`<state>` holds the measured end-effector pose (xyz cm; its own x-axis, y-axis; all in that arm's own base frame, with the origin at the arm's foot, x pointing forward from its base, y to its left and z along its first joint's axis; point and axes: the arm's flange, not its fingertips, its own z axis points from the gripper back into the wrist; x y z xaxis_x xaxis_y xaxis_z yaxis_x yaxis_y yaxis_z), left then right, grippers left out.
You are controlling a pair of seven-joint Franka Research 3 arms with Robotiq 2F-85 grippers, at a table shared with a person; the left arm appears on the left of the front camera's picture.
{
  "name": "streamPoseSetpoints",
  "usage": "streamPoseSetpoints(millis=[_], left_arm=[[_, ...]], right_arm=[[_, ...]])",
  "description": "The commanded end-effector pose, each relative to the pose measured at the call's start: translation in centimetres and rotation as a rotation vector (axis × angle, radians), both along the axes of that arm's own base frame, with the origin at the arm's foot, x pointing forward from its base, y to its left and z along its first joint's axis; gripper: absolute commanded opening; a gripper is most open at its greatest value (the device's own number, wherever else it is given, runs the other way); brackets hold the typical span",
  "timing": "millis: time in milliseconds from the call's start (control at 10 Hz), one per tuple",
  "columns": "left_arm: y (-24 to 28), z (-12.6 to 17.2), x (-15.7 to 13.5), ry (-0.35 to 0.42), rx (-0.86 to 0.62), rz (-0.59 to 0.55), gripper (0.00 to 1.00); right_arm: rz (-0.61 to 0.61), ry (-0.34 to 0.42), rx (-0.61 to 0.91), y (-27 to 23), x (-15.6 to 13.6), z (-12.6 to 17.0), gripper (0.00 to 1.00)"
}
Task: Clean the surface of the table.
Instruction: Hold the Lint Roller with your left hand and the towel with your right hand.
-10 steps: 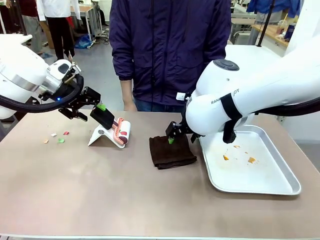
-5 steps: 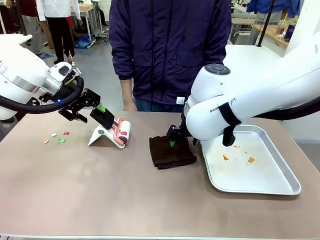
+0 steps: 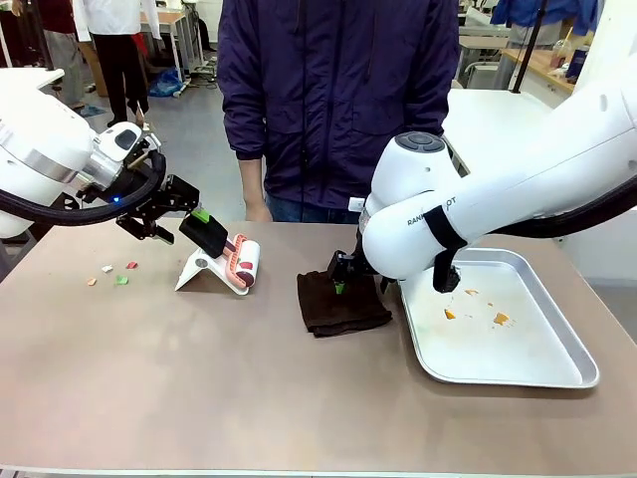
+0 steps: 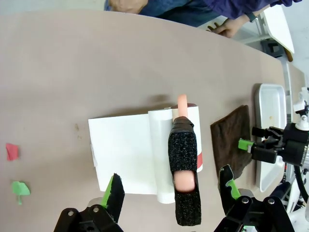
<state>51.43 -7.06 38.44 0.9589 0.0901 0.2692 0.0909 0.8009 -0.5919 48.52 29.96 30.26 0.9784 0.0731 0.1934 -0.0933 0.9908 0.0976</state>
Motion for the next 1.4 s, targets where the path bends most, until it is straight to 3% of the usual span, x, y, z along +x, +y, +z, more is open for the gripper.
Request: streamPoseSetpoints(millis=[0, 100, 200, 300, 400, 500, 600, 700, 800, 900, 1300], left_arm=[[0.11, 0.06, -0.11, -0.03, -0.033, -0.017, 1.0], [0.1, -0.07, 0.0, -0.027, -0.033, -0.011, 1.0], [0.01, -0.23, 0.06, -0.026, -0.039, -0.008, 0.72], [-0.09, -0.17, 0.02, -0.023, -0.051, -0.008, 0.41], [-0.19, -0.08, 0.03, -0.032, -0.061, -0.011, 0.14], [-0.3, 0.01, 0.02, -0.04, -0.072, -0.01, 0.0], [-0.32, -0.01, 0.12, -0.046, -0.082, 0.0, 0.0], [-0.46, 0.0, 0.14, -0.052, -0.092, 0.002, 0.0], [-0.5, 0.01, 0.12, -0.057, -0.094, 0.001, 0.06], [-0.5, 0.09, 0.08, -0.061, -0.094, 0.004, 0.0], [-0.48, 0.49, -0.22, -0.082, -0.107, 0.006, 0.0]], right_arm=[[-0.043, 0.004, -0.01, 0.82, 0.3, 0.14, 1.0], [-0.056, 0.01, -0.008, 0.83, 0.35, 0.09, 1.0], [-0.059, 0.007, -0.012, 0.78, 0.47, -0.11, 0.75], [-0.06, 0.026, 0.001, 0.7, 0.49, -0.1, 0.4], [-0.06, 0.03, 0.002, 0.78, 0.5, -0.18, 0.15], [-0.057, 0.03, 0.007, 0.86, 0.53, -0.28, 0.0], [-0.059, 0.039, 0.01, 0.83, 0.57, -0.39, 0.0], [-0.058, 0.043, 0.005, 0.84, 0.57, -0.49, 0.13], [-0.056, 0.047, 0.005, 0.79, 0.56, -0.51, 0.03], [-0.053, 0.048, 0.008, 0.82, 0.58, -0.49, 0.0], [-0.049, 0.054, 0.007, 0.72, 0.58, -0.52, 0.0]])
